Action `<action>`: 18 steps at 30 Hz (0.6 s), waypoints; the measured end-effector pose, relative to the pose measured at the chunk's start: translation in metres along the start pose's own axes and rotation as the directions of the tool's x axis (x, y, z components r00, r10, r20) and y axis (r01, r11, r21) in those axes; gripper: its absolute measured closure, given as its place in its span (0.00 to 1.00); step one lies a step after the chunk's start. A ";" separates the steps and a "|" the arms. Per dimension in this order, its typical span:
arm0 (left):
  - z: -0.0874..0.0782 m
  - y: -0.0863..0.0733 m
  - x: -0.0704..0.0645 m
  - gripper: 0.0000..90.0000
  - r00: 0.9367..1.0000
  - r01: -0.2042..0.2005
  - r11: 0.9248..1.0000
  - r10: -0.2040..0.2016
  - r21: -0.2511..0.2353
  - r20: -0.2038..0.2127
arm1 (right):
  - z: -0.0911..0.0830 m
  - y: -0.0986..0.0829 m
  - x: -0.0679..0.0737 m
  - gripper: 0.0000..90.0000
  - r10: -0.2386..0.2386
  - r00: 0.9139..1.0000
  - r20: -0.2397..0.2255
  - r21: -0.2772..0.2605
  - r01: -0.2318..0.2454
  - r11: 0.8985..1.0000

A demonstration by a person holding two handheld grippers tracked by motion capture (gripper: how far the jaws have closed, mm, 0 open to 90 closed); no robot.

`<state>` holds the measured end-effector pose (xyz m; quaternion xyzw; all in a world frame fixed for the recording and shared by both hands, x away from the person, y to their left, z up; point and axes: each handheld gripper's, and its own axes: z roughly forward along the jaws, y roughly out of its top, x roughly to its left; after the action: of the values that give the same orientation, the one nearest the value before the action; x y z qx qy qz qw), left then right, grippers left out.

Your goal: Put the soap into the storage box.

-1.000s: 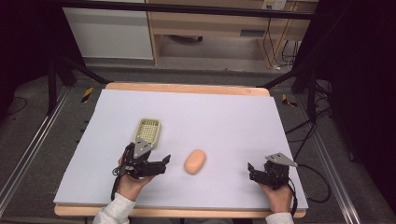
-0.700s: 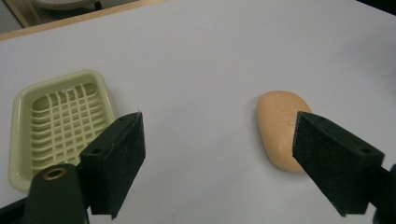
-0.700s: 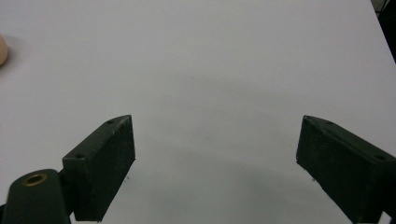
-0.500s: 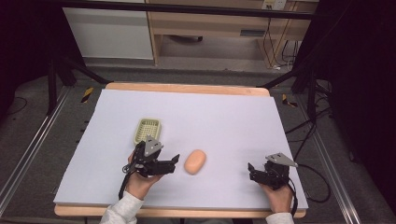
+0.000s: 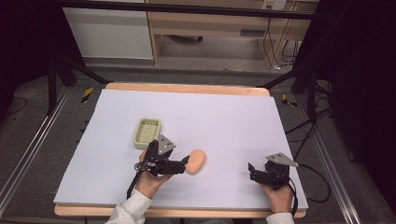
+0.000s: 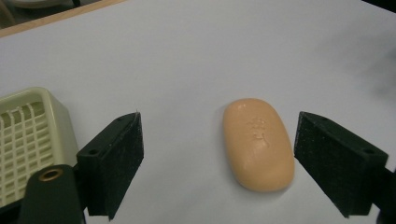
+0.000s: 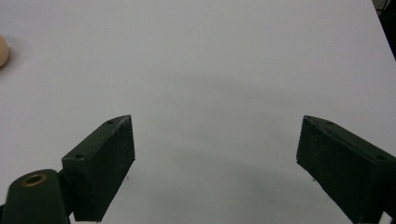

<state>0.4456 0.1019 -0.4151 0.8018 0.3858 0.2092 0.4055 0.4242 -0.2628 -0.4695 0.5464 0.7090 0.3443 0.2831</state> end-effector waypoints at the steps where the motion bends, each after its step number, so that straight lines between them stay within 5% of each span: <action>1: 0.001 0.000 0.000 0.17 1.000 -0.003 1.000 0.003 0.004 0.002 | 0.000 0.000 0.000 0.13 -0.001 1.000 0.001 0.000 0.001 1.000; 18: 0.018 0.004 -0.014 0.16 0.999 -0.039 0.998 0.038 0.055 0.020 | -0.001 0.000 -0.001 0.13 -0.002 1.000 -0.005 -0.007 0.001 1.000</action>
<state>0.4508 0.0806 -0.4229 0.8219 0.3721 0.1985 0.3829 0.4241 -0.2637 -0.4687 0.5441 0.7090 0.3479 0.2833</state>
